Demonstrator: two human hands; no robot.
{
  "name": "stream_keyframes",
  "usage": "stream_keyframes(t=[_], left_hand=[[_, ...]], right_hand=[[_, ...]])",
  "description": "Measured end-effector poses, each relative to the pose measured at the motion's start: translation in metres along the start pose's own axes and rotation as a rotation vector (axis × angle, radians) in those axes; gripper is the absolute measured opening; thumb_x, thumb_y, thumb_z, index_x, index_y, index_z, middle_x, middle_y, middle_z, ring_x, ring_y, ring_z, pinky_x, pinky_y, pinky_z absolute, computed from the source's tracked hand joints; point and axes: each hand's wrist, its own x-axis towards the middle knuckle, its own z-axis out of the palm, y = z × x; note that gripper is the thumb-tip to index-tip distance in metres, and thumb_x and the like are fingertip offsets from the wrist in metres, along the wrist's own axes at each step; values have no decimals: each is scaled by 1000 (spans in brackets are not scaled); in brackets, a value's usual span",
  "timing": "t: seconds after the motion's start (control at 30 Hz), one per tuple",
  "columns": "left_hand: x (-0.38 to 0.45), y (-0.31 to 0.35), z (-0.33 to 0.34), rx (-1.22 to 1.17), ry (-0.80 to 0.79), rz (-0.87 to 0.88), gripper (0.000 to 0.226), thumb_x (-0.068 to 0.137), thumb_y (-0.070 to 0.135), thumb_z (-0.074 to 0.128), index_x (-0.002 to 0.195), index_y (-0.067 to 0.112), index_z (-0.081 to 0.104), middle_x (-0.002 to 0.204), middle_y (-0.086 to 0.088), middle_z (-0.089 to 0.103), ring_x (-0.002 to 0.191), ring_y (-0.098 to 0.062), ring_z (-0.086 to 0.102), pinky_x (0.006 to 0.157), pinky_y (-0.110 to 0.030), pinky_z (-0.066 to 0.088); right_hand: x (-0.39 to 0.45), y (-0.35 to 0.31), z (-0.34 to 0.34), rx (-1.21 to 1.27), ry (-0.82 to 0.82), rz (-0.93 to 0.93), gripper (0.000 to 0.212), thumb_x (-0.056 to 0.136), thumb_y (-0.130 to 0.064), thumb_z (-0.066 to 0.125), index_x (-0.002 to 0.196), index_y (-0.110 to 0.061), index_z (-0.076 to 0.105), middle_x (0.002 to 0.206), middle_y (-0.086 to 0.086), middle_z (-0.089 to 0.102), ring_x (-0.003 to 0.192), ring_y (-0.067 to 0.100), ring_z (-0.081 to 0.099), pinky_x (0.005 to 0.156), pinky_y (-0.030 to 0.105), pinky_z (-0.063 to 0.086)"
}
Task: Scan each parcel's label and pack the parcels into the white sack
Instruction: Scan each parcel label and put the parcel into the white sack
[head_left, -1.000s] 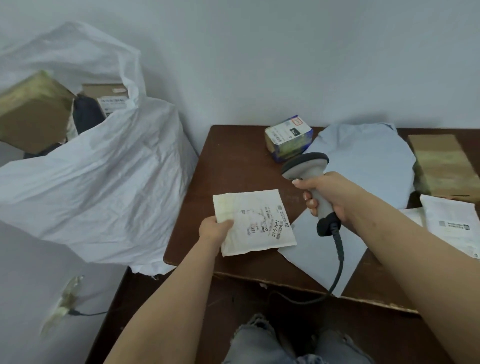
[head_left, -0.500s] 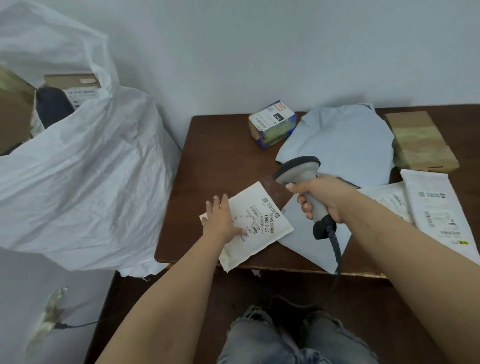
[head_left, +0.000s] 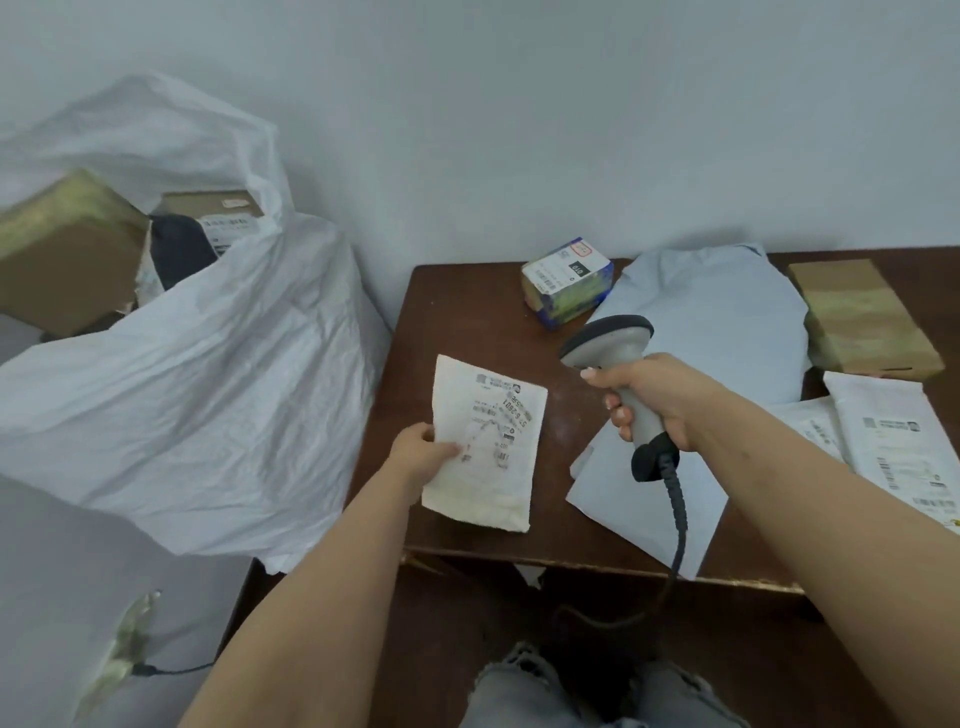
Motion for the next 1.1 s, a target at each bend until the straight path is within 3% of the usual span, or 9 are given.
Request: stream_keyframes(t=[0.1, 0.23, 0.3, 0.37, 0.43, 0.53, 0.67, 0.87, 1.1], left_hand=[[-12, 30, -17, -238, 82, 90, 18, 88, 6, 67, 105, 7, 58, 111, -11, 67, 87, -22, 66, 66, -34, 56], [-23, 65, -27, -417, 190, 201, 25, 86, 1, 69, 109, 3, 59, 108, -13, 68, 78, -20, 66, 62, -31, 54], [-29, 81, -31, -471, 212, 226, 25, 87, 1, 68, 110, 3, 60, 105, -12, 68, 79, -21, 67, 66, -33, 55], [-34, 94, -36, -513, 234, 249, 14, 89, -2, 63, 97, 8, 60, 98, -8, 68, 84, -25, 67, 73, -38, 56], [-35, 105, -40, -528, 275, 267, 19, 89, -5, 59, 86, 14, 59, 94, -6, 67, 91, -29, 68, 82, -43, 57], [-32, 117, -47, -596, 316, 310, 22, 85, -8, 61, 85, 14, 61, 100, -14, 69, 98, -36, 68, 88, -52, 55], [-36, 131, -51, -602, 376, 351, 23, 86, -10, 59, 82, 13, 60, 89, -10, 68, 97, -35, 67, 88, -49, 55], [-37, 139, -50, -569, 428, 365, 21, 89, -7, 58, 100, 11, 59, 88, -6, 65, 98, -32, 66, 91, -46, 55], [-35, 142, -44, -602, 434, 377, 22, 89, -10, 56, 106, 4, 58, 82, -4, 62, 91, -29, 63, 89, -44, 54]], right_hand=[[-8, -21, 13, 21, -16, -95, 22, 87, -13, 73, 104, -5, 61, 56, 3, 49, 39, 10, 40, 41, 21, 39], [-26, -52, 25, 43, -81, -229, 15, 86, -14, 73, 91, -8, 60, 53, 3, 49, 38, 11, 37, 40, 20, 36], [-36, -66, 25, 26, -96, -280, 16, 87, -14, 72, 91, -8, 58, 53, 3, 49, 39, 11, 37, 39, 20, 37], [-45, -76, 22, -1, -117, -323, 17, 88, -15, 71, 93, -8, 56, 53, 3, 49, 40, 12, 37, 39, 21, 36], [-50, -83, 16, -36, -141, -350, 18, 89, -16, 70, 95, -7, 55, 53, 3, 49, 40, 12, 37, 40, 21, 36], [-54, -90, 9, -103, -143, -364, 20, 89, -16, 70, 98, -4, 56, 52, 3, 49, 40, 12, 38, 40, 22, 37], [-56, -92, -3, -145, -133, -392, 21, 87, -16, 72, 94, -3, 58, 54, 5, 48, 39, 13, 37, 40, 23, 36], [-63, -94, -14, -226, -126, -449, 21, 88, -10, 70, 75, -6, 54, 55, 7, 44, 38, 13, 35, 40, 22, 34], [-65, -96, -21, -221, -121, -454, 27, 87, -9, 72, 69, -7, 51, 52, 7, 43, 37, 14, 34, 42, 22, 32]])
